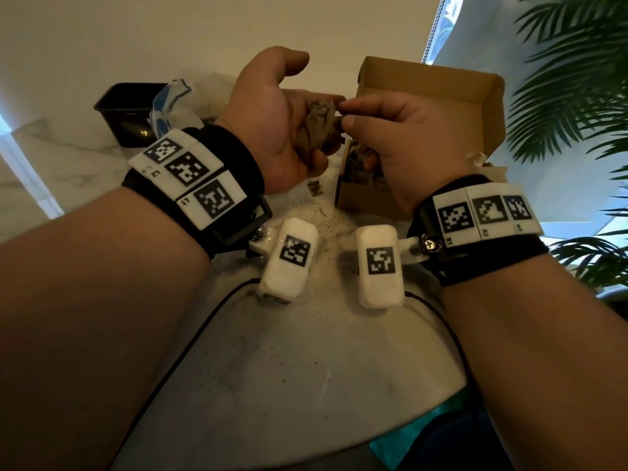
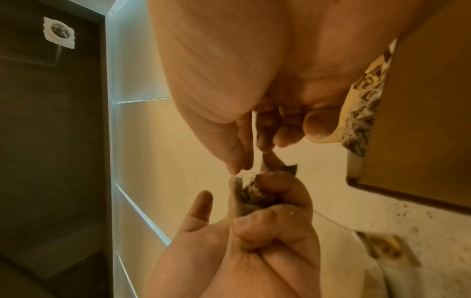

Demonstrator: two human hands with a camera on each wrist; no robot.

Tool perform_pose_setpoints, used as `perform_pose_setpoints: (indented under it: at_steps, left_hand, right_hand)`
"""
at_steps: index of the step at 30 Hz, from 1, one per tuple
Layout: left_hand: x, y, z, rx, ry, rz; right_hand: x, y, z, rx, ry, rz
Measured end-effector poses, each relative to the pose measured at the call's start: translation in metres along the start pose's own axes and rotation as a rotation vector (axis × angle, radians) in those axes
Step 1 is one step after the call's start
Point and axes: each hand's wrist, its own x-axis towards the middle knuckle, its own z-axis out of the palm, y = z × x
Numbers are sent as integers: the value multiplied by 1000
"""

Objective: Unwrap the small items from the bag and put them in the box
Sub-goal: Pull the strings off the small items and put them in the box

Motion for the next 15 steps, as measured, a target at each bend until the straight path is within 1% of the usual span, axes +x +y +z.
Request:
perform_pose_setpoints:
  at_steps: [6,9,12,15]
  left_hand:
    - [-2,-2,7,-4,54,44]
    - [-4,-1,10,2,20,45]
    - [-7,-2,14,11,-11,55]
    - [-5,-3,15,18,7,80]
  right_hand:
    - [-2,-1,6,-38,-19,21]
    - [-3,-3,7,-30,-31,63]
    - [-2,-2,6,-25,-16,61]
    - [0,0,5,88,17,86]
